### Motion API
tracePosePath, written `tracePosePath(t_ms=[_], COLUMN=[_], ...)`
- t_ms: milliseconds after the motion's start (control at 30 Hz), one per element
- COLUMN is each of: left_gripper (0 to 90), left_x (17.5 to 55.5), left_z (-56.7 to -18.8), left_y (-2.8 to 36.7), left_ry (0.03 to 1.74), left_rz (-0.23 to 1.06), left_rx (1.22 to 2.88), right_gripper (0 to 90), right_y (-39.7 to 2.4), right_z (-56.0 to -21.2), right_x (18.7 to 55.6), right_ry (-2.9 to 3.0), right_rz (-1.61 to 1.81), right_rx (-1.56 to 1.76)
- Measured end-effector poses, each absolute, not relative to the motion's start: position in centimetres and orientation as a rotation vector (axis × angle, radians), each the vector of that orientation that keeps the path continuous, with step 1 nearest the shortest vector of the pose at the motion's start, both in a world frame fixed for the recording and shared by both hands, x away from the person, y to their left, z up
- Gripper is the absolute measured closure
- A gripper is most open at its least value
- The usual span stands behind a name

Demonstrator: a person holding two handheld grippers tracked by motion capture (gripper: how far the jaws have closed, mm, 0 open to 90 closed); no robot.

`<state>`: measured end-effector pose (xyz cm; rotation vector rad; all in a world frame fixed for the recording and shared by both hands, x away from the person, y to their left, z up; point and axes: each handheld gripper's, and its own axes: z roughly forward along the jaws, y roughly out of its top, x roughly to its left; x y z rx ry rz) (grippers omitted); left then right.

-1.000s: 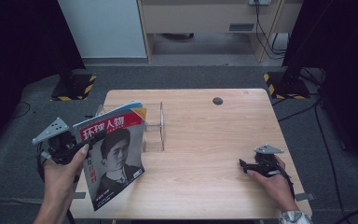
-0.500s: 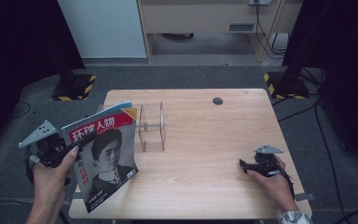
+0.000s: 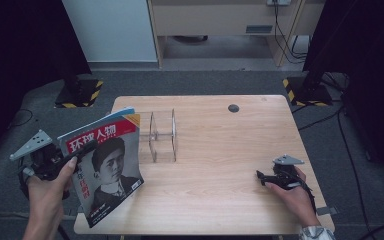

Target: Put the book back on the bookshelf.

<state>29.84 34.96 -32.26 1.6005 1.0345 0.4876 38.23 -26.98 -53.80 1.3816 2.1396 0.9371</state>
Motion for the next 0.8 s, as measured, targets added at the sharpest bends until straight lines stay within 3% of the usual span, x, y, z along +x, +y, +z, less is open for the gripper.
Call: tracePosePath(t_ms=[800], left_gripper=[86.4], left_x=[28.7], left_z=[-31.7], left_y=[37.5], left_ry=[1.065], left_rz=[0.532], left_rx=[1.576], right_gripper=[17.1], right_y=[-26.9], right_z=[-53.8], right_x=[38.2], right_ry=[2.135], right_rz=[0.939], right_rx=[1.384])
